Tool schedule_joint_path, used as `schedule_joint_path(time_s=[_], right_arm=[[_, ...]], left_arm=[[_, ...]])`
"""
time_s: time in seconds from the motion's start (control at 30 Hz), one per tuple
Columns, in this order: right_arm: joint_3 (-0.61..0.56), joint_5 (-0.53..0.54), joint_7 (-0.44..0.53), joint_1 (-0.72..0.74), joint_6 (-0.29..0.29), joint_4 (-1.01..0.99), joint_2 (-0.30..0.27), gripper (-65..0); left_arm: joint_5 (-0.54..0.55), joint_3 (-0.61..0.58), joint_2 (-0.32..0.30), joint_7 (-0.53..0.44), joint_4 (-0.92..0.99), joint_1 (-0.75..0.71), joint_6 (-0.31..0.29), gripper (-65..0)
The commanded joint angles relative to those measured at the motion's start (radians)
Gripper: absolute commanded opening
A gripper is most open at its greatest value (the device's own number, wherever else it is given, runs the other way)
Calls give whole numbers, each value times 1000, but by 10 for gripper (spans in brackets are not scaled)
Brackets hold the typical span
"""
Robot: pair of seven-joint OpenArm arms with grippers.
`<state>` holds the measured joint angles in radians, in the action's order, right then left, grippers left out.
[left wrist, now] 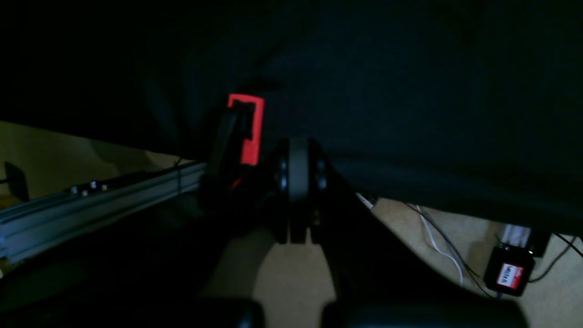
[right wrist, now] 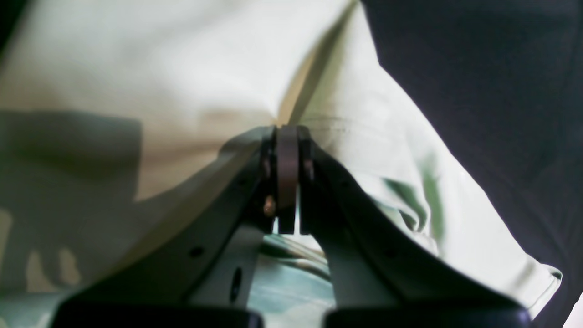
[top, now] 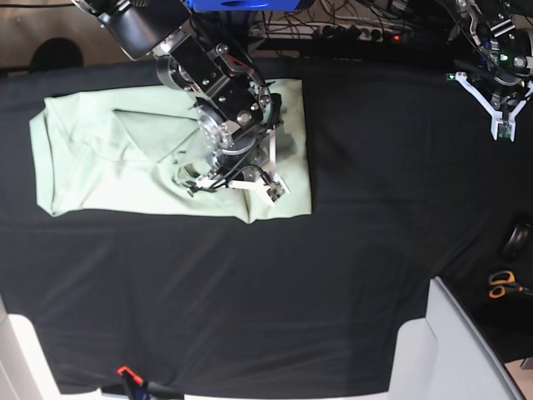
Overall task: Fold the T-shirt properly
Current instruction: 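Pinch the shirt's folded edge with the right gripper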
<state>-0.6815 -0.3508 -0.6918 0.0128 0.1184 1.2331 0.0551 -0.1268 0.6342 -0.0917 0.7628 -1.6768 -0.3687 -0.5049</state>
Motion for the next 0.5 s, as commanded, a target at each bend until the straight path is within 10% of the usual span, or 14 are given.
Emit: schedule_joint_path(time_s=[0.0, 0.47], right_arm=[[18, -12, 22, 23, -24, 15, 15, -647], [111, -12, 22, 85, -85, 17, -44, -647]], left_arm=[[-1, 5, -15, -10, -4, -3, 5, -650], [-1, 2, -15, -10, 0, 0, 5, -650]])
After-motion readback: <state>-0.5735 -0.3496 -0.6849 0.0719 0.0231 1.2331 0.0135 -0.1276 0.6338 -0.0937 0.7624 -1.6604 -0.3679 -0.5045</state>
